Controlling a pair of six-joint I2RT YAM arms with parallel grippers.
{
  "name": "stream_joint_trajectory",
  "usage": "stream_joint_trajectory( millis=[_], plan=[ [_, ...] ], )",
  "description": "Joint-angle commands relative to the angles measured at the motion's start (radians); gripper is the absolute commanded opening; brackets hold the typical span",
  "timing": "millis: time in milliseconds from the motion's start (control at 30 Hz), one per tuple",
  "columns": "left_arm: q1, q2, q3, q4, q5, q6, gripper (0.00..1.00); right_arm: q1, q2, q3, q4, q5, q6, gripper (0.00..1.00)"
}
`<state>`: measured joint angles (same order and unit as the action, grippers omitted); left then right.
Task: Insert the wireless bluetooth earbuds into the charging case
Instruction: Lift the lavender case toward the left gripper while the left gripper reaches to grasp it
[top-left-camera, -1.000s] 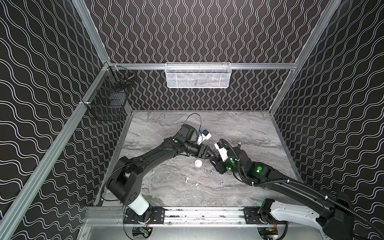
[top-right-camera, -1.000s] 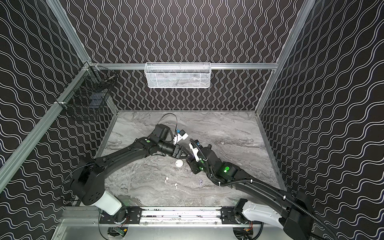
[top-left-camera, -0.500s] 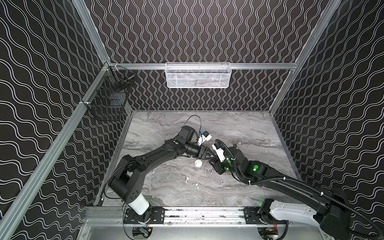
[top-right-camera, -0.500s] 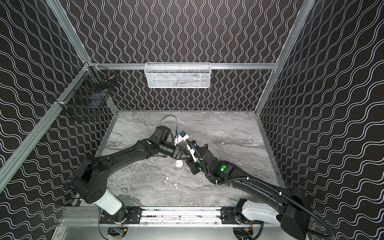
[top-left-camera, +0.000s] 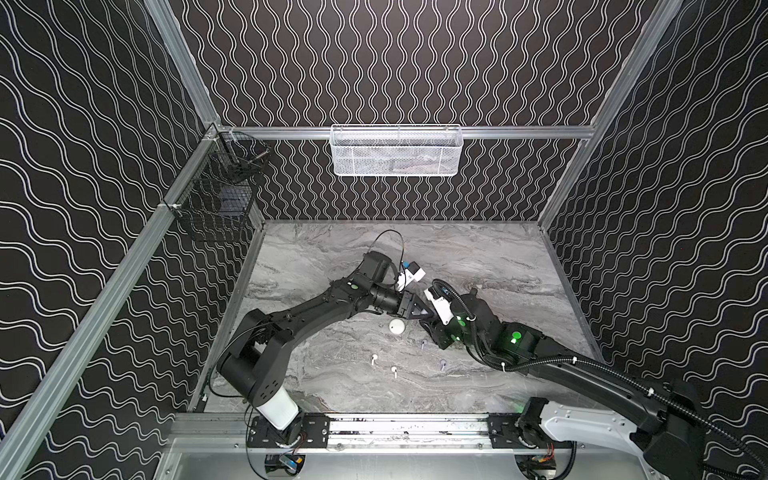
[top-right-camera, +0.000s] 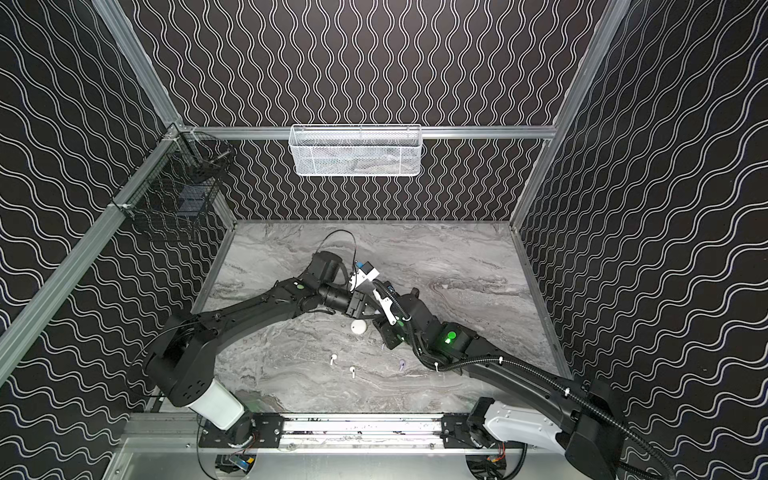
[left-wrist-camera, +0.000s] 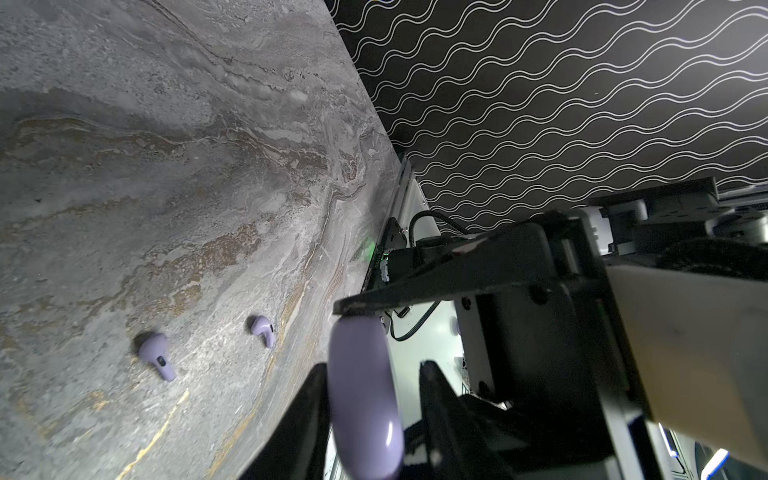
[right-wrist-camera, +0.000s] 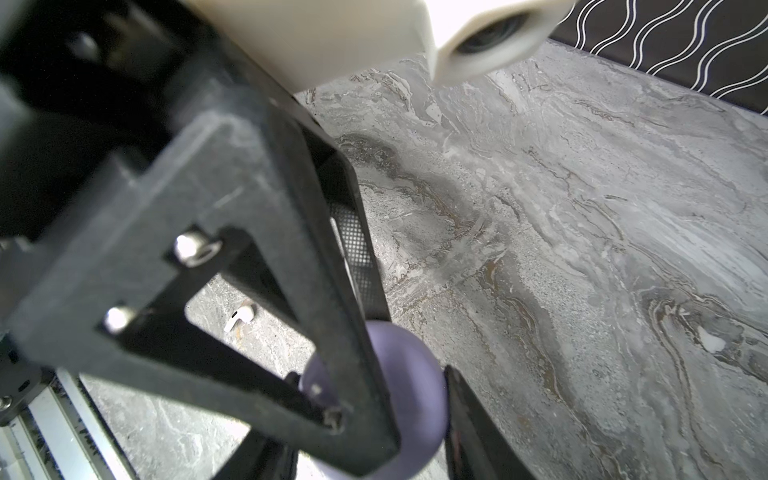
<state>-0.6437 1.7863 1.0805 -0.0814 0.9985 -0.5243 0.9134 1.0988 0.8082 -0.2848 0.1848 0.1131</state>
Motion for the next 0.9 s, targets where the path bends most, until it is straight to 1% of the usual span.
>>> stream_joint_trajectory(
  millis=[0, 200, 267, 367, 400, 467, 500, 533, 567, 600, 733, 867],
  plan=[
    [-0.008, 0.007, -0.008, -0.002, 0.064, -0.006, 0.31, -0.002, -0.006, 0.011, 0.113, 0.088, 0.001, 0.27],
    [-0.009, 0.007, -0.013, 0.021, 0.076, -0.021, 0.23, -0.003, -0.001, 0.011, 0.125, 0.094, -0.003, 0.27],
    [-0.009, 0.006, -0.012, 0.023, 0.077, -0.021, 0.19, -0.002, 0.000, 0.011, 0.126, 0.093, 0.000, 0.28],
    [-0.008, -0.001, -0.018, 0.046, 0.084, -0.032, 0.14, -0.002, -0.004, 0.008, 0.125, 0.088, 0.006, 0.40],
    [-0.007, -0.003, -0.021, 0.056, 0.086, -0.038, 0.12, -0.002, -0.008, 0.004, 0.128, 0.085, 0.010, 0.45],
    [-0.002, -0.009, -0.021, 0.055, 0.083, -0.038, 0.11, -0.002, -0.018, -0.005, 0.131, 0.079, 0.016, 0.50],
    [0.002, -0.012, -0.022, 0.055, 0.078, -0.035, 0.10, -0.002, -0.024, -0.009, 0.130, 0.079, 0.022, 0.56],
    [0.006, -0.014, -0.021, 0.051, 0.073, -0.033, 0.10, -0.002, -0.029, -0.012, 0.127, 0.078, 0.029, 0.65],
    [0.011, -0.013, -0.018, 0.042, 0.066, -0.027, 0.10, -0.002, -0.032, -0.015, 0.124, 0.077, 0.033, 0.71],
    [0.016, -0.015, -0.018, 0.042, 0.064, -0.026, 0.10, -0.002, -0.037, -0.018, 0.119, 0.076, 0.040, 0.74],
    [0.044, -0.017, -0.022, 0.074, 0.070, -0.045, 0.09, -0.003, -0.074, -0.041, 0.102, 0.063, 0.065, 0.76],
    [0.059, -0.018, -0.015, 0.052, 0.069, -0.028, 0.09, -0.005, -0.139, -0.072, 0.100, 0.038, 0.101, 0.76]
  ],
)
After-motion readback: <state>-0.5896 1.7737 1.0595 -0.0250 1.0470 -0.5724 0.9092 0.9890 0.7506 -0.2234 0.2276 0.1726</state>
